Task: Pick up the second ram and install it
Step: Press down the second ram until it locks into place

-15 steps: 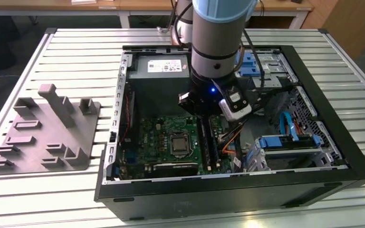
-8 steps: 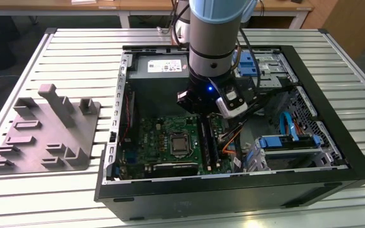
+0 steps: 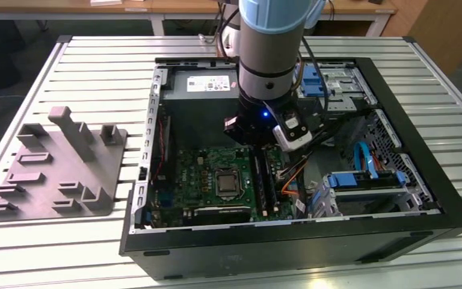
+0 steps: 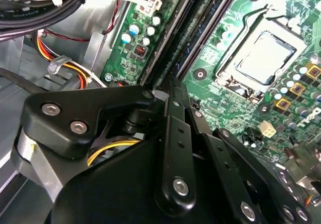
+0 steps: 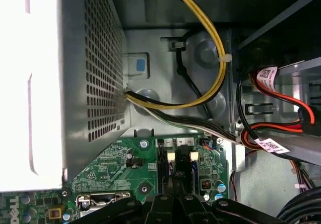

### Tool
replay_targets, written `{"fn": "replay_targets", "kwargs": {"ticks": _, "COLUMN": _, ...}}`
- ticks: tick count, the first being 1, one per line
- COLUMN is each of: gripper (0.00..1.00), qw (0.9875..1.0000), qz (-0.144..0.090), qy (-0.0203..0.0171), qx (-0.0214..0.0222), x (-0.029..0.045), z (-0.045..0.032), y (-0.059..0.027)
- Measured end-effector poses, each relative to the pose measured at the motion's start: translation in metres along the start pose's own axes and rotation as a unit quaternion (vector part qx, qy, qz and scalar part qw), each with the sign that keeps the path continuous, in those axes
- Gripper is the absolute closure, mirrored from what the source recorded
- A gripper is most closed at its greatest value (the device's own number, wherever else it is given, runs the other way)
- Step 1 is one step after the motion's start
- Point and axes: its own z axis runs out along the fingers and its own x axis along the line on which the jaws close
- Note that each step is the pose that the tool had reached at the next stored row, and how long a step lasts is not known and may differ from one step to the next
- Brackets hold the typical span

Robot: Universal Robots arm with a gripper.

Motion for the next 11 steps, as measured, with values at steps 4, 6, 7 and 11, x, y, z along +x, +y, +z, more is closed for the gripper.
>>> {"fn": "replay_targets", "kwargs": {"ticks": 4, "gripper": 0.9, "qw": 1.0, "qz": 0.0, "qy": -0.0001, "qx": 0.0, "x": 0.0, "z": 0.0, "y": 0.0}}
{"fn": "replay_targets", "kwargs": {"ticks": 6, "gripper": 0.9, "qw": 1.0, "qz": 0.0, "qy": -0.0005, "qx": -0.0011, "x": -0.0002, "z": -0.0027, "y": 0.0004}}
{"fn": "replay_targets", "kwargs": {"ticks": 7, "gripper": 0.9, "qw": 1.0, "qz": 0.0, "qy": -0.0003, "qx": -0.0005, "x": -0.0003, "z": -0.0059, "y": 0.0004}}
{"fn": "replay_targets", "kwargs": {"ticks": 11, "gripper": 0.9, "qw": 1.0, "qz": 0.0, "qy": -0.0001, "qx": 0.0, "x": -0.0006, "z": -0.0115, "y": -0.0013}}
